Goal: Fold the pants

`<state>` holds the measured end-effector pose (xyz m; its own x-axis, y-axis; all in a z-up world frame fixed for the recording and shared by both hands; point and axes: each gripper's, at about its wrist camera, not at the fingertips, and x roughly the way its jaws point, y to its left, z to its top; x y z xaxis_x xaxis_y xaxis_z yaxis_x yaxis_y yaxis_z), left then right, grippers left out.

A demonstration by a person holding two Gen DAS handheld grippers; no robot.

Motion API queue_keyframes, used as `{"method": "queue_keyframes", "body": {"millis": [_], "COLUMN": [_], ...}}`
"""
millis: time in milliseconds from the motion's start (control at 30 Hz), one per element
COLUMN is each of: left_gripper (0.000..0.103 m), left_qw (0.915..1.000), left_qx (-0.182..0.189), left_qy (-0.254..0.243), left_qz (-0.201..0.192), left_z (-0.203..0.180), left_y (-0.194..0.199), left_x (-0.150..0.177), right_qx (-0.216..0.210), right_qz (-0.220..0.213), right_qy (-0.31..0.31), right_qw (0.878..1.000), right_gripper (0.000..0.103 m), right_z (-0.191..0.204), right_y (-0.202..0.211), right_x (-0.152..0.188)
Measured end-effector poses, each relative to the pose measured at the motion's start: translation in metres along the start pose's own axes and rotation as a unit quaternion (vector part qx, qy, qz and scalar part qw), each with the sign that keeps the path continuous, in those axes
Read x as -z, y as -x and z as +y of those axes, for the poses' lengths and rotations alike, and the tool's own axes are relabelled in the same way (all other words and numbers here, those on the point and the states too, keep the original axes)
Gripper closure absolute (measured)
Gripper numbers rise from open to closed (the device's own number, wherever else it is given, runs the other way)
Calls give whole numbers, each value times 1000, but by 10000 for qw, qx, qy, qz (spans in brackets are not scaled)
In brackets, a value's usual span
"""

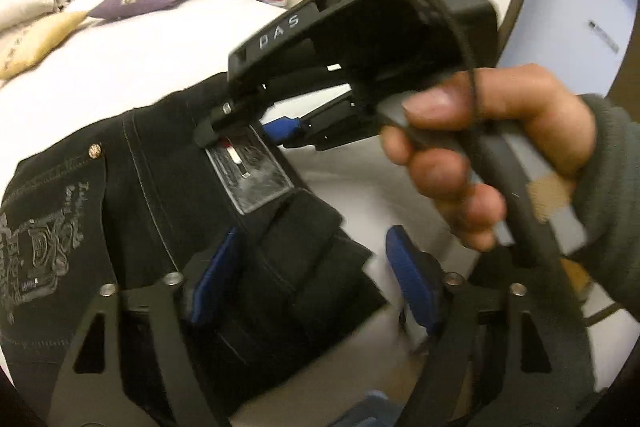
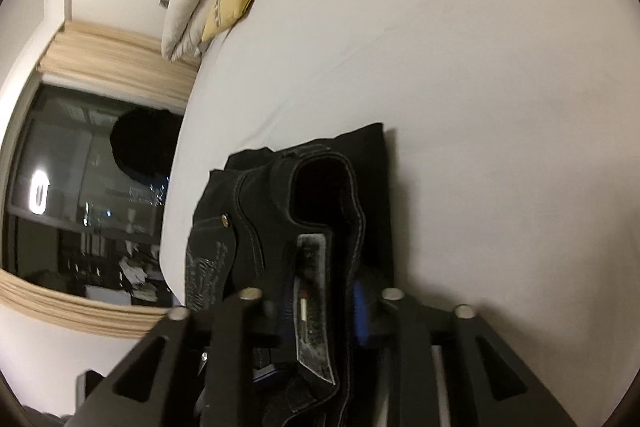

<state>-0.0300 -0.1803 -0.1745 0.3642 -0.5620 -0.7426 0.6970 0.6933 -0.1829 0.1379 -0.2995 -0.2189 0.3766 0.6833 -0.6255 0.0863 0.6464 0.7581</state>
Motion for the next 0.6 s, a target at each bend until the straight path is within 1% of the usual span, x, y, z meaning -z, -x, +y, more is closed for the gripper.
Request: {"method": "queue_keyframes", "body": {"millis": [67,100,133,167,200,233,300,333,367,400,433,467,500,533,567,600], "left_gripper": [28,28,28,28,28,28,28,28,28,28,28,28,28,28,28,28], "left_qw": [9997,9991,9987,9982,9981,9977,9961,9951,9929,9910,9891,9878,9867,9857,9848,9834], "left_qx": [147,193,215,158,72,-103,-427,-543,-745,-857,-922,-985,-1129,-1222,-1265,-1337], "left_qy": [217,355,424,446,432,429,567,649,805,939,1080,1163,1158,1155,1182,1189], "left_qz": [-21,-94,-195,-380,-444,-509,-519,-503,-460,-426,-399,-334,-186,-56,119,285], "left_z": [5,10,15,24,28,36,61,72,92,105,123,133,143,146,156,162], "left_y": [13,26,39,60,68,79,94,97,96,95,96,92,82,74,69,61], "left_x": [0,-2,-2,-2,-2,-2,-7,-7,-5,-2,-3,0,0,1,-2,3], "right_qx": [73,166,276,291,197,88,-292,-571,-837,-1020,-1097,-1120,-1079,-1013,-850,-455], "right_qz": [-118,-261,-431,-587,-714,-809,-944,-927,-841,-718,-609,-470,-267,-157,-55,12], "right_qy": [-90,-113,-150,-198,-214,-193,-28,90,219,332,400,453,430,350,212,-49], "right_qw": [9999,9995,9986,9977,9970,9965,9951,9940,9927,9916,9913,9916,9929,9941,9961,9990], "right_gripper": [59,49,45,45,45,45,45,45,45,45,44,44,44,44,44,49], "right_z": [1,2,2,1,3,8,26,39,53,65,72,78,78,73,61,40], "right_y": [13,23,34,47,59,67,79,79,74,64,56,43,24,11,-2,-16], "right_x": [-1,-2,-4,-6,-8,-9,-9,-9,-8,-7,-6,-4,-3,-2,-2,-2]}}
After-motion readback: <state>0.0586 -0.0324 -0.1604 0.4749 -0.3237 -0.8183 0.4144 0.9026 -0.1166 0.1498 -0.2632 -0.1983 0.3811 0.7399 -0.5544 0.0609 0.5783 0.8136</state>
